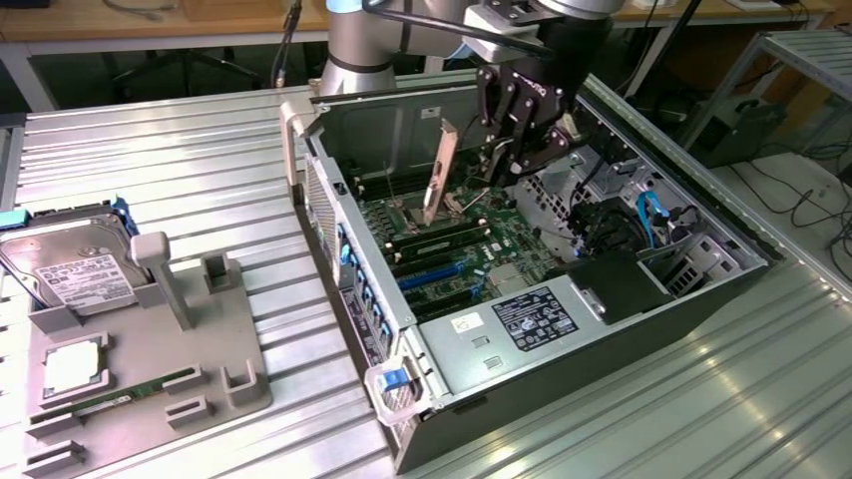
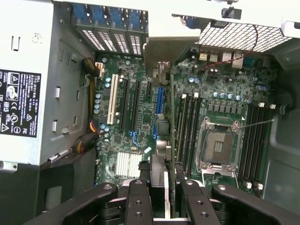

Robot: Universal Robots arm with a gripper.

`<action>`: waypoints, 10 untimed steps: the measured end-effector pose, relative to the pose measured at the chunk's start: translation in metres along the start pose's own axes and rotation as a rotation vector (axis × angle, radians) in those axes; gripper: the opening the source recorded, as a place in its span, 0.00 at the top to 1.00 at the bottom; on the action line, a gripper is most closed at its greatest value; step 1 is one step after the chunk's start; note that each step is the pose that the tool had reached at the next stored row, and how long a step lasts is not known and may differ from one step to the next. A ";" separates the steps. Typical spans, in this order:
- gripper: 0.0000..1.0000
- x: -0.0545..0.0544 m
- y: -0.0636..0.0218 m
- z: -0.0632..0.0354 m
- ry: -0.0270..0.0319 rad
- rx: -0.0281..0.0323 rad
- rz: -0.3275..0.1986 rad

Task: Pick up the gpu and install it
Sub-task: 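Insert the gpu into the slot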

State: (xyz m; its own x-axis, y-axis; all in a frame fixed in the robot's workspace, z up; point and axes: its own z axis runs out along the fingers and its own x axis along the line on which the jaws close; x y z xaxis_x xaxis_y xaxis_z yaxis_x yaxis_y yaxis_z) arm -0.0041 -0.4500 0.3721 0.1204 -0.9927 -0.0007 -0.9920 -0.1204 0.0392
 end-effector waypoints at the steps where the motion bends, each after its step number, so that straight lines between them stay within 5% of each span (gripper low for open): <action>1: 0.71 0.000 0.0000 0.0007 0.0000 0.0000 0.000; 10: 0.71 0.001 -0.0002 0.0075 0.0000 0.0000 0.000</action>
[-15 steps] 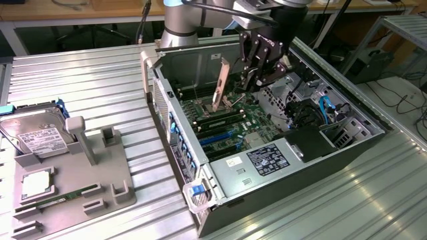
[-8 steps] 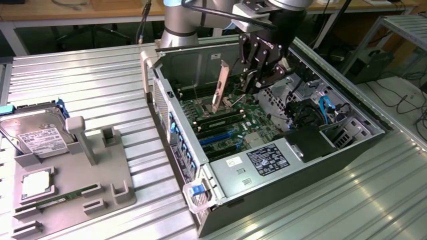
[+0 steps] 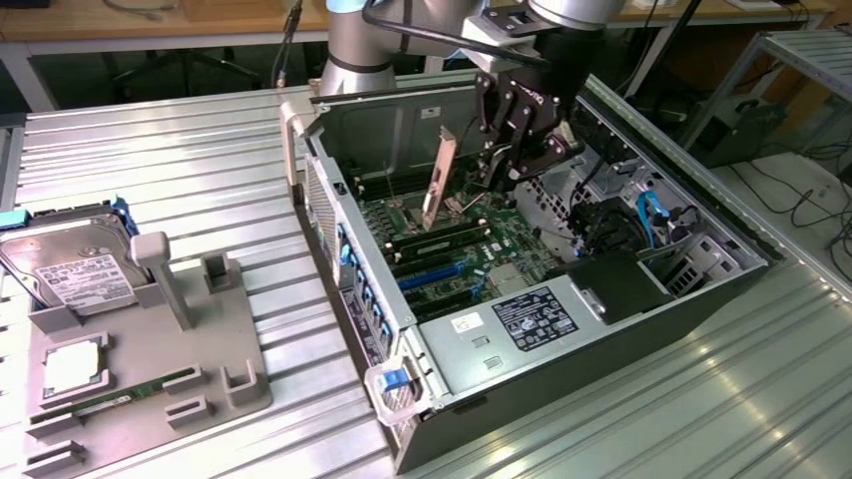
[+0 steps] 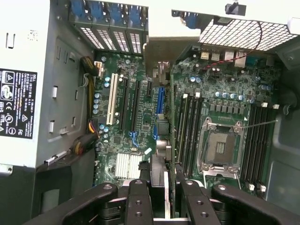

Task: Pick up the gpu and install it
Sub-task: 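Insert the gpu into the slot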

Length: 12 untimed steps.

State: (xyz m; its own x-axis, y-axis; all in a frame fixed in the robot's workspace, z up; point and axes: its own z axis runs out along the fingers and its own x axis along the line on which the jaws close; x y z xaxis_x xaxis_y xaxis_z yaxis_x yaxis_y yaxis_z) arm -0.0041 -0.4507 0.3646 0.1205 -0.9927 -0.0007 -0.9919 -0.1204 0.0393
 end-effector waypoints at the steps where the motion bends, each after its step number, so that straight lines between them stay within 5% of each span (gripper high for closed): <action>1: 0.71 0.000 0.0000 0.0008 0.0000 0.0000 0.000; 12: 0.71 0.000 0.0005 0.0197 -0.0011 0.0000 0.027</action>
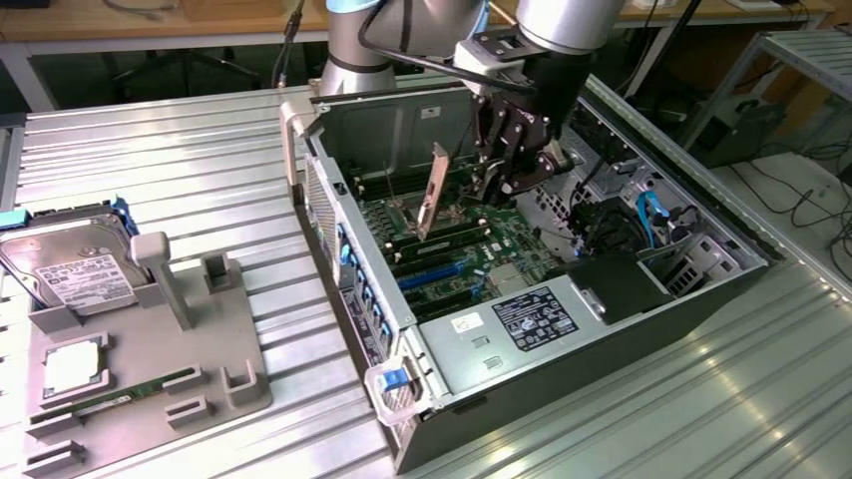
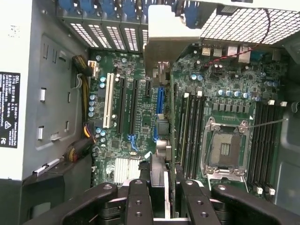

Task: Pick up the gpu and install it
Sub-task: 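Insert the gpu into the slot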

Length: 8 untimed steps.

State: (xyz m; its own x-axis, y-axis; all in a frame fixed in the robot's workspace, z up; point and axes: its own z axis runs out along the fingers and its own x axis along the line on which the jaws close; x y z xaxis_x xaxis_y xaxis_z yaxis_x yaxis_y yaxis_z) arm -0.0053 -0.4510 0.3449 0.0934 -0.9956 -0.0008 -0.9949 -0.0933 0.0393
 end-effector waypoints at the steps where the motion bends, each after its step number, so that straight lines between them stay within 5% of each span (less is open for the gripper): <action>1: 0.71 0.000 0.0000 0.0012 -0.0001 0.0000 0.000; 8: 0.71 0.001 -0.0002 0.0082 -0.0001 0.0000 0.000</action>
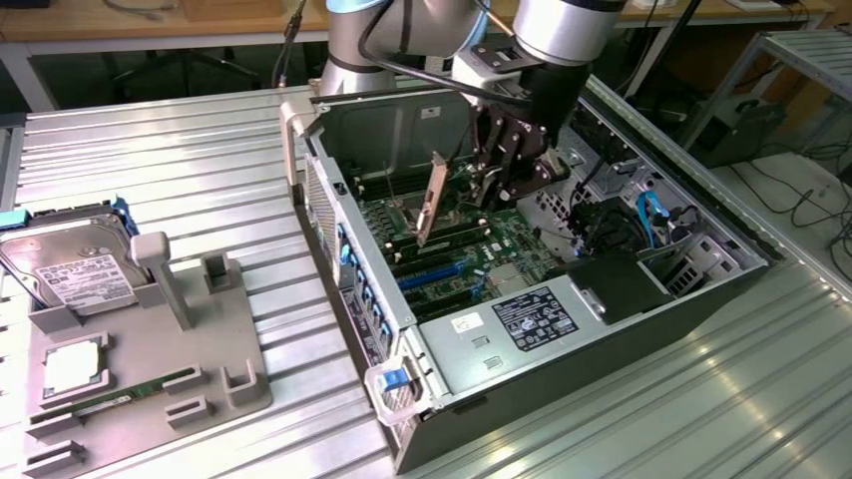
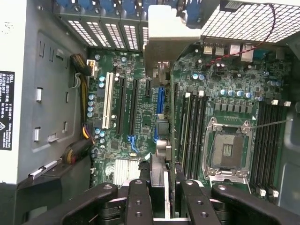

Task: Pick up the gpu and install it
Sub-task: 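Insert the gpu into the slot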

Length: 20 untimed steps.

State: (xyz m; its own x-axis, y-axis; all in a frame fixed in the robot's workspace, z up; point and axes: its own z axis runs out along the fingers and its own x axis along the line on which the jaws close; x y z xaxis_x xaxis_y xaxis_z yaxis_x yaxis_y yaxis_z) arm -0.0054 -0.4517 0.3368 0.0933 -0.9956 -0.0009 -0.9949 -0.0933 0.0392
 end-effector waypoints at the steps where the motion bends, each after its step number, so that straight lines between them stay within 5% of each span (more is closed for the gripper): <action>1: 0.71 0.000 0.0000 0.0009 0.0000 0.0000 0.000; 20: 0.71 -0.001 0.0038 0.0185 -0.0025 0.0007 0.056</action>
State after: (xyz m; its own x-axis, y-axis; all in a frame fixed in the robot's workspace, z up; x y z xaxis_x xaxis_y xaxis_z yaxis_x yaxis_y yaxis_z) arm -0.0099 -0.4515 0.3185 0.0371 -0.9993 -0.0012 -0.9986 -0.0371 0.0385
